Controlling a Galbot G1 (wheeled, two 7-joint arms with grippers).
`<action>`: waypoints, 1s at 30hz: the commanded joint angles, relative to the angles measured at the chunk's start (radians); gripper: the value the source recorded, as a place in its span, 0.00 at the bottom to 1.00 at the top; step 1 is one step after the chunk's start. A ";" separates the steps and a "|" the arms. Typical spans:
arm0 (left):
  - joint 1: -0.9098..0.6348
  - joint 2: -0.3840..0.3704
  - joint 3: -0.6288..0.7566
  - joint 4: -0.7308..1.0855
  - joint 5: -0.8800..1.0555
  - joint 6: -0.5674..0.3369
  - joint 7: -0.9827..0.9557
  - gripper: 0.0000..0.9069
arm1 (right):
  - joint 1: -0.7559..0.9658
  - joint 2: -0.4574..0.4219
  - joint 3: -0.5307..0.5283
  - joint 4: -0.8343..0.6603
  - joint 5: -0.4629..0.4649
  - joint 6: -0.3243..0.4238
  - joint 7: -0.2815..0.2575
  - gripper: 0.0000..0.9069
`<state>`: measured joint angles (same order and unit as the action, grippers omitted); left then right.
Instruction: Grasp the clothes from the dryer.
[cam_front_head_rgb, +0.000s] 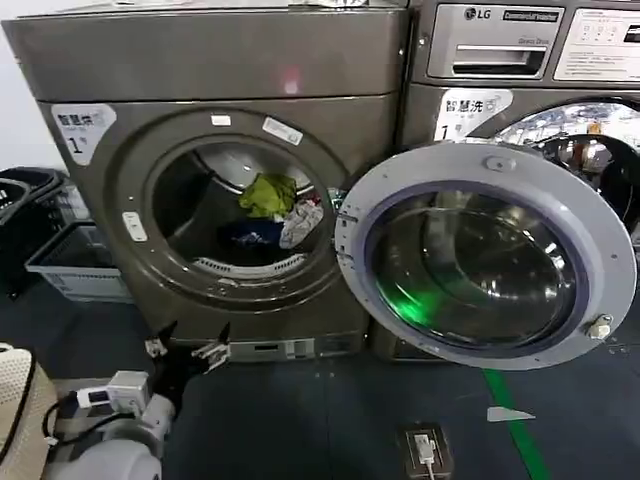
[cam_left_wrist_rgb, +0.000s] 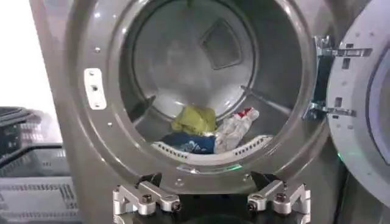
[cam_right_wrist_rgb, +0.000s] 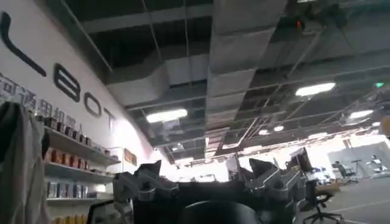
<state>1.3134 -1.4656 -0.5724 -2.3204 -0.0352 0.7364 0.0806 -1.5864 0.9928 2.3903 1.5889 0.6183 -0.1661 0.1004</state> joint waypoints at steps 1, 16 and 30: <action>-0.005 -0.001 0.001 0.006 0.001 0.049 0.000 1.00 | 0.000 -0.001 0.000 -0.001 -0.001 0.000 0.000 1.00; -0.010 -0.005 0.002 0.025 -0.006 0.049 0.000 1.00 | -0.004 0.008 -0.001 0.009 -0.003 0.000 0.000 1.00; -0.019 -0.005 0.000 0.034 -0.018 0.049 0.000 1.00 | 0.006 0.012 -0.009 0.018 -0.007 -0.001 0.000 1.00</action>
<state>1.2954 -1.4708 -0.5725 -2.2878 -0.0509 0.7364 0.0806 -1.5813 1.0041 2.3811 1.6059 0.6117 -0.1673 0.1002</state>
